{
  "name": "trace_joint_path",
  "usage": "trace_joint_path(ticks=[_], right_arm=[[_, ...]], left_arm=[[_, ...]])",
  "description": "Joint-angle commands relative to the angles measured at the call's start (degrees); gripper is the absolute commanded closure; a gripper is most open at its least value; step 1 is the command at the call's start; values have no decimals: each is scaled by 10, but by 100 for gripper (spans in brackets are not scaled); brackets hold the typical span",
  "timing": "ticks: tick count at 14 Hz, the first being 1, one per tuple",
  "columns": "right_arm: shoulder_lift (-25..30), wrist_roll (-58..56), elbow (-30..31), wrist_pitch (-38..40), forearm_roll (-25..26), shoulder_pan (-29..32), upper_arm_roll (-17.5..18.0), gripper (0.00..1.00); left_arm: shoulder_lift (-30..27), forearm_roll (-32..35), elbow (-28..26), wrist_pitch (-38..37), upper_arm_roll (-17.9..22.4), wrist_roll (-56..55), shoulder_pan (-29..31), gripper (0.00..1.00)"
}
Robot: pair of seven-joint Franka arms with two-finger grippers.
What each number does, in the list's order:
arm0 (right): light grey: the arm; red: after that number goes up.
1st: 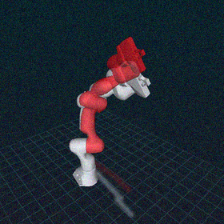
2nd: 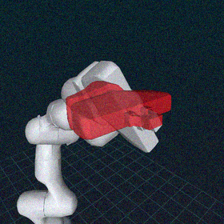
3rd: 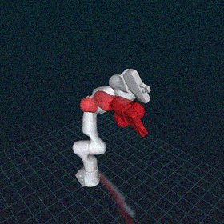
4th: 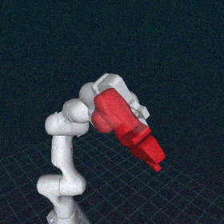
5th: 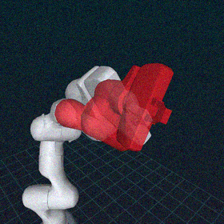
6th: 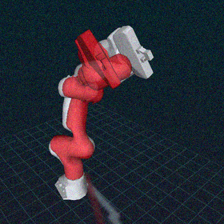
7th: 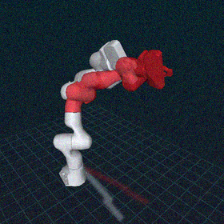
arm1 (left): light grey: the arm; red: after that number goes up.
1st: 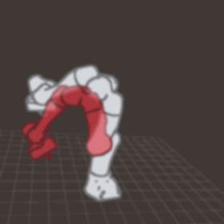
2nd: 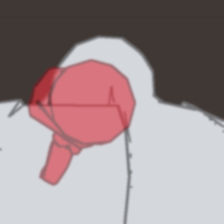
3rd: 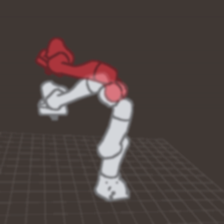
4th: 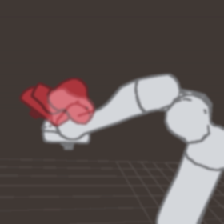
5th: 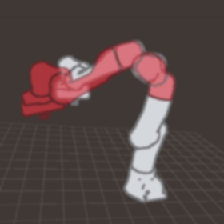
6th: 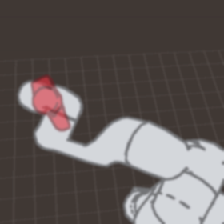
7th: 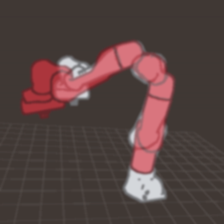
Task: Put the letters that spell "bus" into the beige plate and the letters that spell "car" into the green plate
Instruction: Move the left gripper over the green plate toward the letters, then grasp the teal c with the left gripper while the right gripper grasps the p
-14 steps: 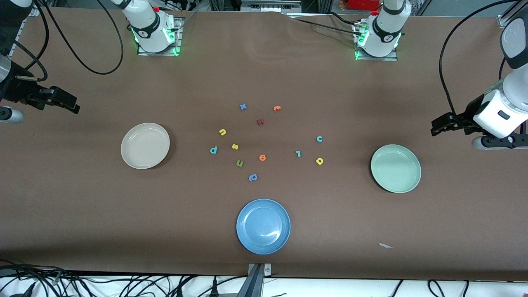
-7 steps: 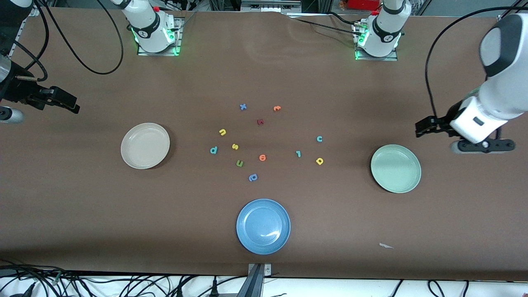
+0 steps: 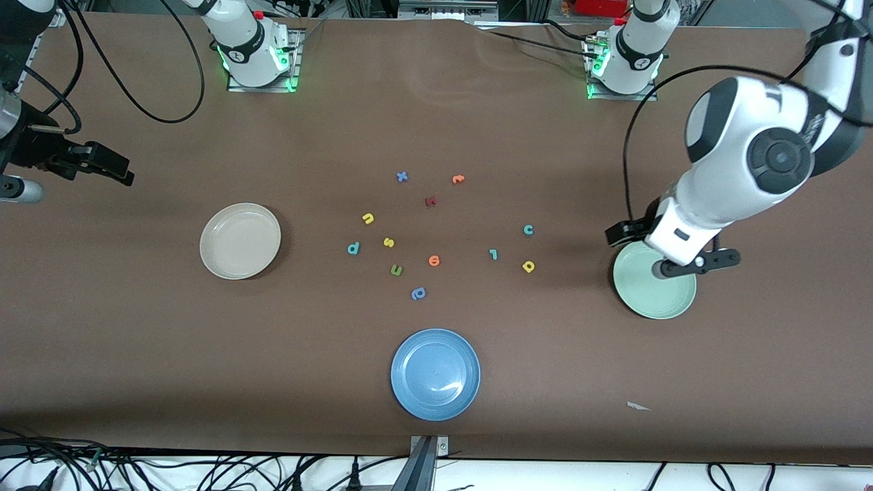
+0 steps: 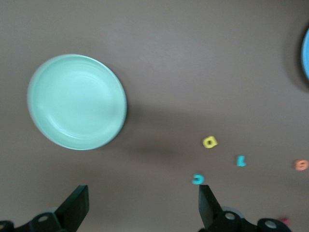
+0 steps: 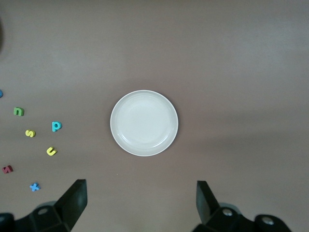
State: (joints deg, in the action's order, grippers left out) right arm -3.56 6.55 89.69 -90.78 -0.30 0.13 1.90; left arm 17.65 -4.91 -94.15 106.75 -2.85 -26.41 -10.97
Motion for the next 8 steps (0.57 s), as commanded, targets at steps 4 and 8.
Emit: trace_joint_path(ticks=[4,8], right_arm=[[-6,8,1,7,-5,-12,64,0],[-96,11,4,2,-4,-67,80,0]], left_arm=[[58,-45,-6,28,7,-33,-41,2],[62,-44,-62,83,6,-32,-68,4]])
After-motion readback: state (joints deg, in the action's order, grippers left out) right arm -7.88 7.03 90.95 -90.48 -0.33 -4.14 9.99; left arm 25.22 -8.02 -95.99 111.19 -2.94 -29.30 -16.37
